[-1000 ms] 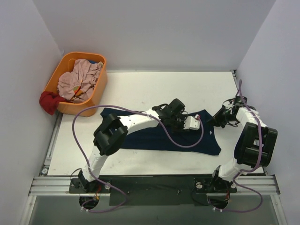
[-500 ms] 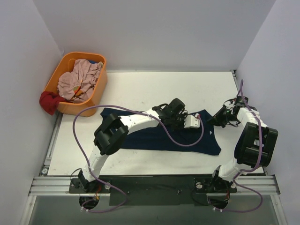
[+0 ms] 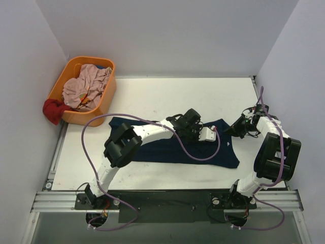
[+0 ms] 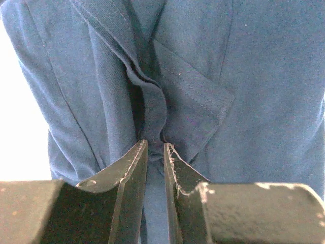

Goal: Fold and stack the t-shirts
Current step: Fold the other side of the tshirt into a rectangle

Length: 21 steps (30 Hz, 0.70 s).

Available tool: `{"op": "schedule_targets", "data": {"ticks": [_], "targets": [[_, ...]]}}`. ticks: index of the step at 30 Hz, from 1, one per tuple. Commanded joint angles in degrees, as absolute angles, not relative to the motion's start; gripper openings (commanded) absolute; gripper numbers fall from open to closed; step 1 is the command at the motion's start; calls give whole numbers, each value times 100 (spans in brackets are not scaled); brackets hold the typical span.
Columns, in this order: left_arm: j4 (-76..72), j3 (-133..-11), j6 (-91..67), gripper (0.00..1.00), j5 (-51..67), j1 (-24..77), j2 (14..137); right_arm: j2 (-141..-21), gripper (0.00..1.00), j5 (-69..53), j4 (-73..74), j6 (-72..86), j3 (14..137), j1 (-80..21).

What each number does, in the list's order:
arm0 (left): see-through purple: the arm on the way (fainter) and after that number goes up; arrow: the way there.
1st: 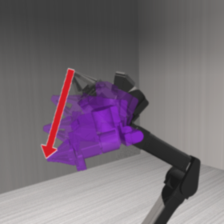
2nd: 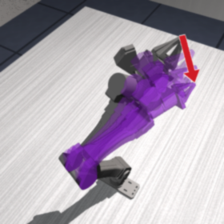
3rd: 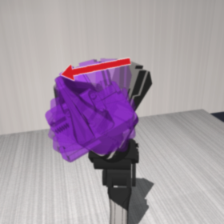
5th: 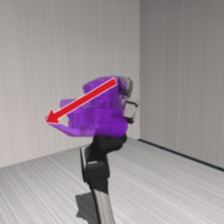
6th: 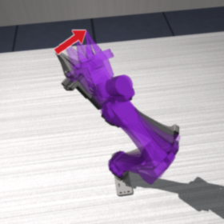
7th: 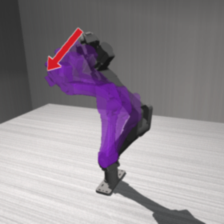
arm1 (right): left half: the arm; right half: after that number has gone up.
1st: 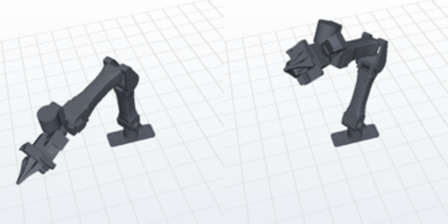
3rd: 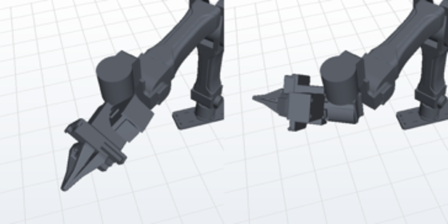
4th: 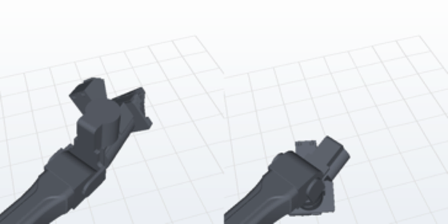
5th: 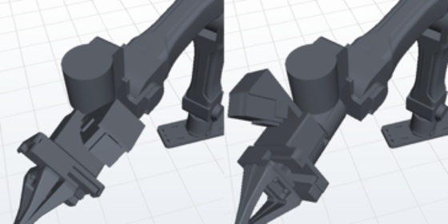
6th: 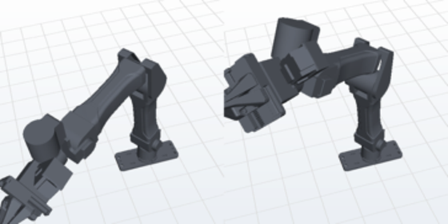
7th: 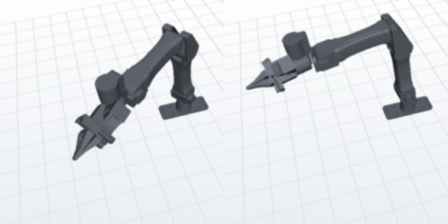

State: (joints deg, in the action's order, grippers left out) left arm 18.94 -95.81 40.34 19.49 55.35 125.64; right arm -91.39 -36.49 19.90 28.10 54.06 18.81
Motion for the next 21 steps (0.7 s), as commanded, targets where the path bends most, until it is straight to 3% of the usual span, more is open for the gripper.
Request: {"op": "schedule_targets", "data": {"ticks": [1,4,5,6,7,21], "targets": [[1776,-9598,4105,30,2066,5581,12647,-9062,0,-3744,2022,2786,5502,1916],[1731,-9659,4140,29,1917,5572,12718,-9062,0,-3753,2030,2786,5511,1925],[1723,-9668,4148,25,1899,5572,12726,-9062,0,-3753,2039,2786,5519,1934],[1723,-9703,4157,19,1829,5572,12735,-9044,0,-3762,2030,2804,5520,1934],[1688,-9721,4114,0,1785,5572,12727,-9053,0,-3762,2030,2804,5520,1925],[2847,-10705,3876,0,1898,5370,12551,-9009,0,-3744,2109,2760,5563,1951]]}}
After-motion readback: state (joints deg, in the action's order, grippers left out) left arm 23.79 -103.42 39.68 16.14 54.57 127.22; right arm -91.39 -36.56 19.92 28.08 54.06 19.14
